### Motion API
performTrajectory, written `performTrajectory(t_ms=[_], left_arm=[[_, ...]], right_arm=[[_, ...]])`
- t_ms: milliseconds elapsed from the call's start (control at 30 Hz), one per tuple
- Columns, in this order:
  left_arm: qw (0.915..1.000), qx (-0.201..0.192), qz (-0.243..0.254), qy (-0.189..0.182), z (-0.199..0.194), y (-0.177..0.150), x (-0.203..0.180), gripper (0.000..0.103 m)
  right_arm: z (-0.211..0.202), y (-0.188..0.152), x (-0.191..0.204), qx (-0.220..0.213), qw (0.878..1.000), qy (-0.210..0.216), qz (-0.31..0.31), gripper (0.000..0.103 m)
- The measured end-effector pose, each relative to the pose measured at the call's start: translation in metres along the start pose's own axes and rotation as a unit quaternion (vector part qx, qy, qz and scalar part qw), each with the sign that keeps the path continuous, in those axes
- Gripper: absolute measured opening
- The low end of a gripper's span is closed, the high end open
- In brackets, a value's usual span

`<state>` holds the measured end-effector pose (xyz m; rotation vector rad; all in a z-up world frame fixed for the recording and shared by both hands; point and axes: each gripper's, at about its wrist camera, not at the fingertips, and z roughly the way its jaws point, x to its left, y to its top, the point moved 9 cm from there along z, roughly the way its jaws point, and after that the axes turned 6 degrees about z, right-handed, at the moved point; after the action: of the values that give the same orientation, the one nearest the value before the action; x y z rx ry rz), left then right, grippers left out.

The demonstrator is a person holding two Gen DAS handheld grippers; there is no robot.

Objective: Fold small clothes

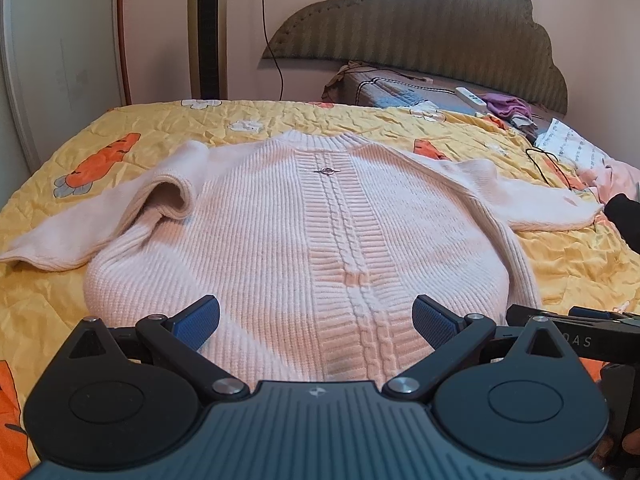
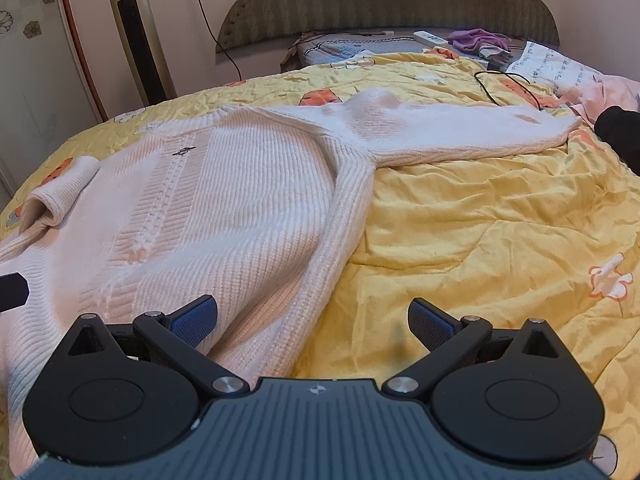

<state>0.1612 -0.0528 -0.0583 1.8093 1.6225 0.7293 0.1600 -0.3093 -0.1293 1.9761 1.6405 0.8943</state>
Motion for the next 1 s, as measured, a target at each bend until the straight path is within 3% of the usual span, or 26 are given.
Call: performTrajectory(t_ms=[200,400,600,700,833,933,1000], left_arm=[[0.9993,-0.033,0.013,0.014,0.016,0.037,-0.001,0.103],[0.9990,-0.038,0.015,0.017,0.041,0.061,-0.008,0.103],[0.9998,-0.011,0.014,0.002,0.075,0.061,-0.019,0.103],[0.9999,0.005,0.013,-0.003,0.090,0.057,-0.021,0.103],[0.9999,0.015,0.008,0.000,0.105,0.055,-0.020,0.103],[0.9998,0.022,0.002,0.000,0.113,0.055,-0.020,0.103],[0.9997,0.024,0.004,0.000,0.118,0.056,-0.021,0.103]], right_arm=[[0.005,0.046,-0.019,-0.040,0.999,-0.004,-0.003,0.103],[0.018,0.101,-0.059,-0.081,0.996,-0.029,-0.016,0.103],[0.028,0.143,-0.129,-0.127,0.990,-0.058,0.021,0.103],[0.046,0.165,-0.182,-0.117,0.989,-0.046,0.083,0.103],[0.069,0.198,-0.263,-0.116,0.971,-0.022,0.209,0.103],[0.095,0.211,-0.315,-0.103,0.946,0.005,0.307,0.092],[0.109,0.215,-0.339,-0.101,0.927,0.020,0.361,0.091]])
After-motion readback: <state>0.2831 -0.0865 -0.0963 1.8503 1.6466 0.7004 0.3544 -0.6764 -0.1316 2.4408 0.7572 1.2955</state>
